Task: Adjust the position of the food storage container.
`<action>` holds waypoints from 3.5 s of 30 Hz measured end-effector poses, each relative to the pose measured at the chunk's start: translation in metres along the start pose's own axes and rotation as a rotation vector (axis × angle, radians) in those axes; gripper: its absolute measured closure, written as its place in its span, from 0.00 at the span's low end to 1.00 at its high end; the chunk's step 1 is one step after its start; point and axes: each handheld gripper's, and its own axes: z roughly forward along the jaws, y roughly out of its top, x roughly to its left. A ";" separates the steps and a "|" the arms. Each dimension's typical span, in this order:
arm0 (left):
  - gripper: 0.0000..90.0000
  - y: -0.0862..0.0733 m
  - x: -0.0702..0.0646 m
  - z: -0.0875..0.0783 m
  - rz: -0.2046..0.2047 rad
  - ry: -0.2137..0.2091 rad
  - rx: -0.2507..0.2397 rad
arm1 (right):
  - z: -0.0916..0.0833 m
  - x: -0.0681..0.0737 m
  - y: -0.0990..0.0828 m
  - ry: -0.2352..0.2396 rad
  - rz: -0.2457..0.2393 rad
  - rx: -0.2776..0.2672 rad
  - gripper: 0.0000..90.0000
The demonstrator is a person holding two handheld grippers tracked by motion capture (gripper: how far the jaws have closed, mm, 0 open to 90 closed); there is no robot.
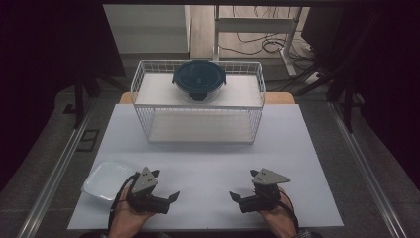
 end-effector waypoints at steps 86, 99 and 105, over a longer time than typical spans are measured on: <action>1.00 -0.021 0.007 0.000 -0.199 0.040 0.209 | 0.011 0.018 0.005 0.114 0.085 0.146 0.30; 1.00 -0.010 -0.026 0.021 -0.139 -0.033 0.220 | 0.015 0.044 0.007 0.287 -0.017 0.231 0.94; 1.00 -0.006 -0.032 0.027 -0.137 -0.062 0.205 | 0.013 0.031 0.007 0.241 0.010 0.219 0.95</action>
